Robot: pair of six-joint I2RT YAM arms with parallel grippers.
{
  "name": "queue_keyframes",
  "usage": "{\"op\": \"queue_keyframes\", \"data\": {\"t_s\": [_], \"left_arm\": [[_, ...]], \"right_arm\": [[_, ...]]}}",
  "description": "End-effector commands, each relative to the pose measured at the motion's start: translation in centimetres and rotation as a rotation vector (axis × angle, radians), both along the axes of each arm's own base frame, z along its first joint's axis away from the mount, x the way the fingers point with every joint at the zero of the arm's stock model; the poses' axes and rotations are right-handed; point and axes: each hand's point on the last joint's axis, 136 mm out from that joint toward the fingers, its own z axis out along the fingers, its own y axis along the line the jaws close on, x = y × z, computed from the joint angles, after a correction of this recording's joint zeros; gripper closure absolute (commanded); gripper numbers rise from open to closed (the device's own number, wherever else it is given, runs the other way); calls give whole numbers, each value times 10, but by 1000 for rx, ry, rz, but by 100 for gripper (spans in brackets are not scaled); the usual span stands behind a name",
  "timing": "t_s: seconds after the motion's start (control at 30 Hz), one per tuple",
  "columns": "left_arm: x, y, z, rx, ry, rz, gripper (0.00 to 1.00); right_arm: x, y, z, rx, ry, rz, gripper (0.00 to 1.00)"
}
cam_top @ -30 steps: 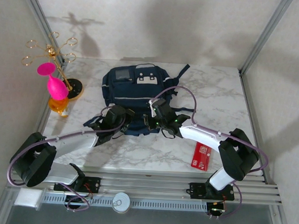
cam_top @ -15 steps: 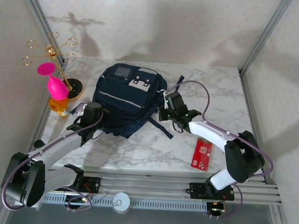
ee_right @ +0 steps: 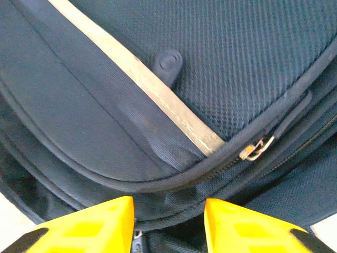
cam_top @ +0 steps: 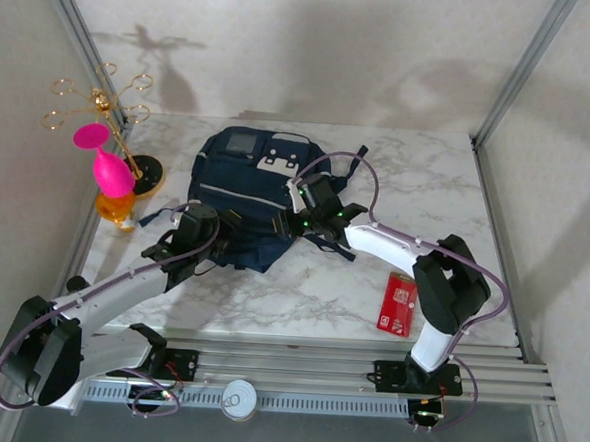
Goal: Pack the student bag
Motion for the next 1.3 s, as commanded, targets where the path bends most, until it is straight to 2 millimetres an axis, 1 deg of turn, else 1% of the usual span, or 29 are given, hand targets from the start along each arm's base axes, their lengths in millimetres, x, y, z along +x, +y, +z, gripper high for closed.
{"op": "queue_keyframes", "data": {"t_s": [0.0,0.13,0.3,0.4,0.47,0.57,0.63,0.7,0.77,0.83,0.97,1.07,1.13,1.2,1.23,1.27], "left_arm": [[12,-1,13,-13,-31,30,67],[13,1,4,4,-9,36,68],[13,4,0,8,-4,41,68],[12,5,-3,10,4,43,68],[12,6,-5,14,10,44,68],[13,7,-6,16,9,45,68],[14,7,-6,14,10,44,68],[15,5,-6,8,11,38,68],[16,3,-5,6,9,34,68],[16,3,-5,7,10,33,69],[16,3,-6,2,12,32,69],[16,3,-3,2,8,30,68],[15,1,0,-8,7,26,68],[13,-6,4,-48,6,18,66],[11,-12,6,-86,5,19,63],[8,-19,8,-125,1,24,60]], "right_arm": [[-11,5,-9,-8,55,49,56],[-22,8,-23,-30,78,82,55],[-42,14,-36,-33,106,142,54],[-42,8,-51,-98,107,124,56],[-47,6,-60,-133,109,134,58],[-53,2,-67,-143,111,137,60],[-52,1,-69,-151,106,126,64],[-49,1,-72,-162,92,123,64],[-42,2,-72,-172,67,110,60],[-36,6,-68,-163,44,102,62],[-33,14,-61,-125,29,107,73],[-33,11,-54,-129,27,100,82],[-35,6,-45,-125,10,87,87],[-38,1,-38,-112,-4,83,93],[-40,-2,-36,-106,-10,82,97],[-42,-4,-35,-103,-12,81,99]]}}
